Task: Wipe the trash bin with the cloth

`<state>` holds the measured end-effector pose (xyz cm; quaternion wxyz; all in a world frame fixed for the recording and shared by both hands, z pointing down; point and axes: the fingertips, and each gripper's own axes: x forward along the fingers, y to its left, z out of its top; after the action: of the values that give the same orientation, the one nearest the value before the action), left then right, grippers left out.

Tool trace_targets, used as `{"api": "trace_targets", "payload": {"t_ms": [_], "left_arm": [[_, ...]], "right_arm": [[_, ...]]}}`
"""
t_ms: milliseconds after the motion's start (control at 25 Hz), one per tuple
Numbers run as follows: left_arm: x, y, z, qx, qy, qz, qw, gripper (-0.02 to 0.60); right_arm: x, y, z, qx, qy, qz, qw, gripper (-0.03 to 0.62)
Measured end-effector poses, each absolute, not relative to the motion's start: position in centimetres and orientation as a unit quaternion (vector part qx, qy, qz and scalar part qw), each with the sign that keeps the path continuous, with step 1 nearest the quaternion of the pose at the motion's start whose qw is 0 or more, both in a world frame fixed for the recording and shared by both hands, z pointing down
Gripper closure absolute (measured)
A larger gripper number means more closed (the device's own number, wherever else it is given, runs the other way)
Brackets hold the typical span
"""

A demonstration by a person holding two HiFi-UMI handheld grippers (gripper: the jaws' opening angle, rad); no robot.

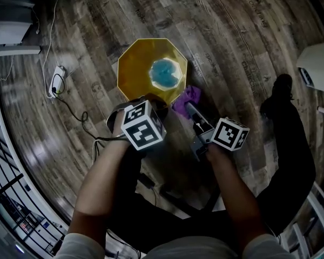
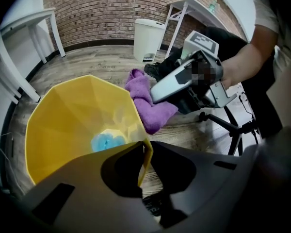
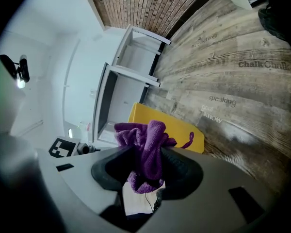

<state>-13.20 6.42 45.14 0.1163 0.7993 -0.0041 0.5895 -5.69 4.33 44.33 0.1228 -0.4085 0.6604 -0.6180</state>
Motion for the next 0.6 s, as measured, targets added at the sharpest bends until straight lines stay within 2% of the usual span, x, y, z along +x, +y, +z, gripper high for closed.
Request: {"api": "trace_targets", "payload": {"t_ms": [600], "left_arm": [[-12.3, 6.0, 45.1, 0.803, -0.015, 0.58, 0.133, 0.537]], "right_arm": [[-6.5, 3.4, 52.3, -0.423, 0.621, -0.656, 0.064, 0.43]]}}
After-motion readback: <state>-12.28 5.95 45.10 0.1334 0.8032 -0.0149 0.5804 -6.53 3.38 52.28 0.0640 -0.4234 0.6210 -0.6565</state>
